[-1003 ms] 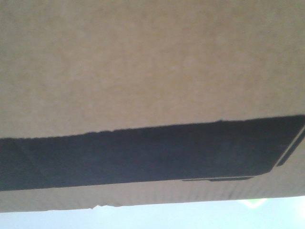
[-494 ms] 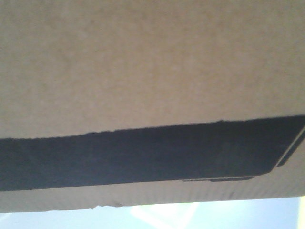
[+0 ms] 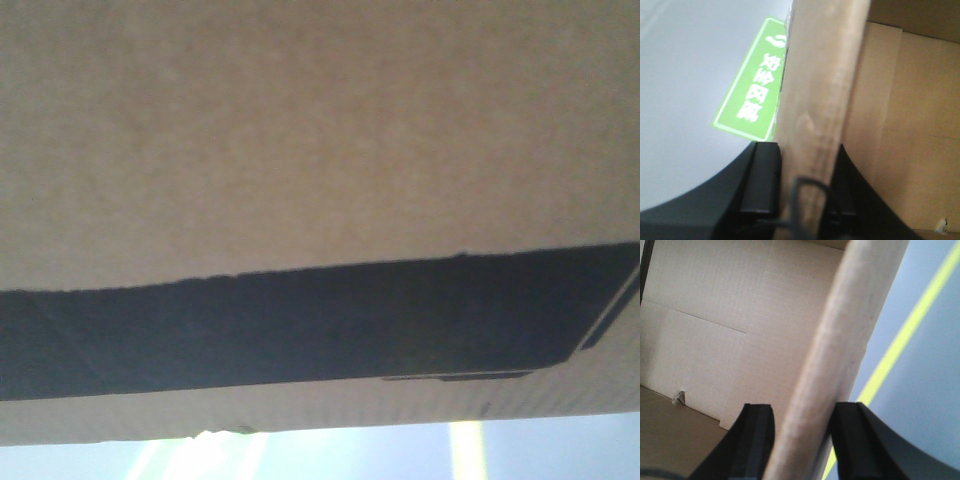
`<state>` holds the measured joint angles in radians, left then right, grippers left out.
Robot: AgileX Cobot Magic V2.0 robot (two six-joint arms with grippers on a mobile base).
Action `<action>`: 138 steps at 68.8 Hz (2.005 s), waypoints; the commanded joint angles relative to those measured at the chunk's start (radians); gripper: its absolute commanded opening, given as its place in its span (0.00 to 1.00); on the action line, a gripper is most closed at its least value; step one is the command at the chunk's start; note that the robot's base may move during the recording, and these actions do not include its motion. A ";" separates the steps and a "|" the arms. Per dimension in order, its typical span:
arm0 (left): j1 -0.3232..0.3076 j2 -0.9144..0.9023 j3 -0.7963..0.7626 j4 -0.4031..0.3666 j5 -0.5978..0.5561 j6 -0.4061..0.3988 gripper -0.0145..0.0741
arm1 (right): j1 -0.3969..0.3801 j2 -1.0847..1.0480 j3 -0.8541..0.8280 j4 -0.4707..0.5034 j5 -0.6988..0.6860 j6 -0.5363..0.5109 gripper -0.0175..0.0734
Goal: Grab box from left shelf to table start
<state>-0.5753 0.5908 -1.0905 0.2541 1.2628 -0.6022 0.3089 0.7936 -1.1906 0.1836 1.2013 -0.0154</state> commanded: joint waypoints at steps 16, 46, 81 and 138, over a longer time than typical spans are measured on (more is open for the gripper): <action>-0.031 -0.015 -0.049 -0.320 -0.054 0.122 0.06 | 0.000 0.002 -0.028 0.038 -0.147 -0.036 0.26; -0.031 -0.015 -0.049 -0.320 -0.054 0.122 0.06 | 0.000 0.002 -0.028 0.038 -0.147 -0.036 0.26; -0.031 -0.015 -0.049 -0.320 -0.054 0.122 0.06 | 0.000 0.002 -0.028 0.038 -0.147 -0.036 0.26; -0.031 -0.015 -0.049 -0.320 -0.054 0.122 0.06 | 0.000 0.002 -0.028 0.038 -0.143 -0.036 0.26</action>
<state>-0.5753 0.5908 -1.0905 0.2541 1.2628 -0.6022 0.3089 0.7919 -1.1906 0.1836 1.2036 -0.0154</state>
